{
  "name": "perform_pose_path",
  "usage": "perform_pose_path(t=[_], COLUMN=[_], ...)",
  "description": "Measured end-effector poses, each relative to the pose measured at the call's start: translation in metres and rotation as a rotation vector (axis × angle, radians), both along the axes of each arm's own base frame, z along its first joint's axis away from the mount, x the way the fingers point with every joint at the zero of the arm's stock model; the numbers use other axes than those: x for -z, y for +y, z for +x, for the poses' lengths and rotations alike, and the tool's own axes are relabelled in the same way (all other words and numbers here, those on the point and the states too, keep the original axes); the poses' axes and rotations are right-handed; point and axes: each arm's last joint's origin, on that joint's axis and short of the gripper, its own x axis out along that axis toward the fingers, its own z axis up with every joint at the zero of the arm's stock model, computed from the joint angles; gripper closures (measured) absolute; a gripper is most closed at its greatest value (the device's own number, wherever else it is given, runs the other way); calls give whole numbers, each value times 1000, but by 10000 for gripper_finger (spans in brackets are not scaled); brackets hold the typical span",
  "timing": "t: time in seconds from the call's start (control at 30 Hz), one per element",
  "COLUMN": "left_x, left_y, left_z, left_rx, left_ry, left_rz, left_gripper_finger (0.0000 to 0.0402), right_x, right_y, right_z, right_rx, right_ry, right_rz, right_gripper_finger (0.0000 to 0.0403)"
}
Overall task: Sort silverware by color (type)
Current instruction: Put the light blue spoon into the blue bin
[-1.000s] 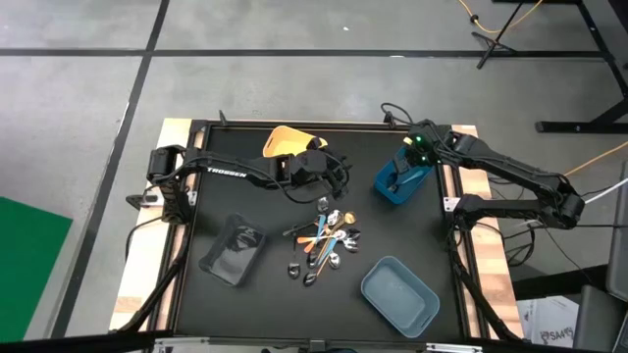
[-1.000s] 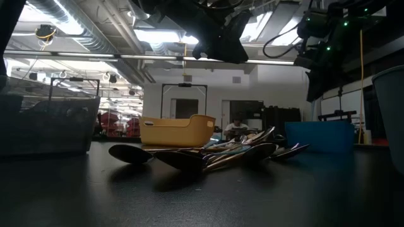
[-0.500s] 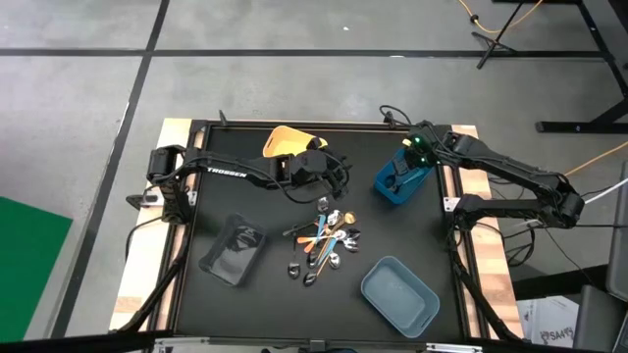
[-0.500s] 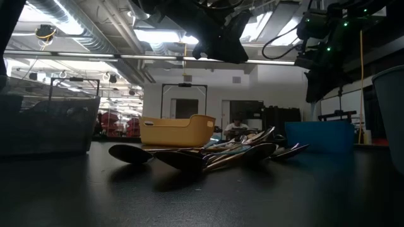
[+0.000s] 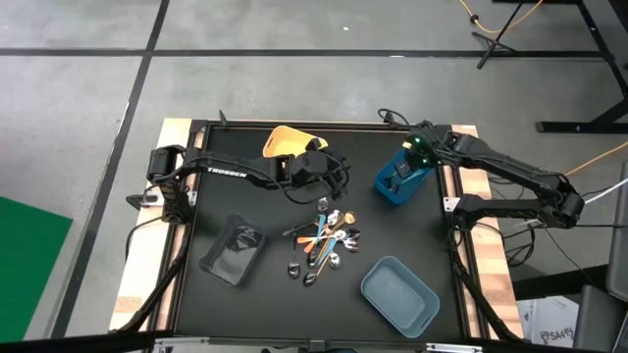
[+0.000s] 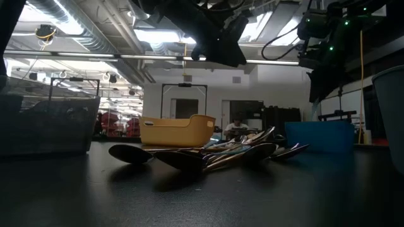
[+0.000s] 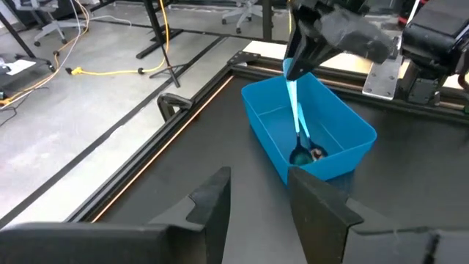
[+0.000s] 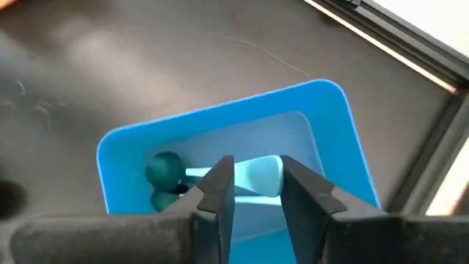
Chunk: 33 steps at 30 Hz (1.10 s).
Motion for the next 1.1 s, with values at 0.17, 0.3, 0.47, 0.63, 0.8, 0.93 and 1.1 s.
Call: perform_pose_path(t=[0.17,0.3,0.47,0.63,0.8,0.93,1.1], left_x=[0,0,0,3,9,15,23], left_y=[0,0,-1,-7,-18,-28,-44], left_z=[0,0,0,-1,-3,-6,-11], left_rx=[0,0,2,15,0,-11,-15], left_ry=[0,0,1,33,53,97,149], left_rz=[0,0,-2,-9,-84,-140,-250], left_gripper_finger=[272,272,272,272,272,272,272], right_x=[-12,-20,-23,-23,-23,-23,-23], right_y=[2,2,2,2,2,2,2], right_z=[-2,-3,-3,-3,-3,-3,-3], right_rx=[-24,-47,-86,-114,-118,-118,-118], right_ry=[28,39,52,64,63,63,63], right_rz=[4,-3,-20,-28,-27,-27,-27], right_gripper_finger=[308,308,308,308,308,308,308])
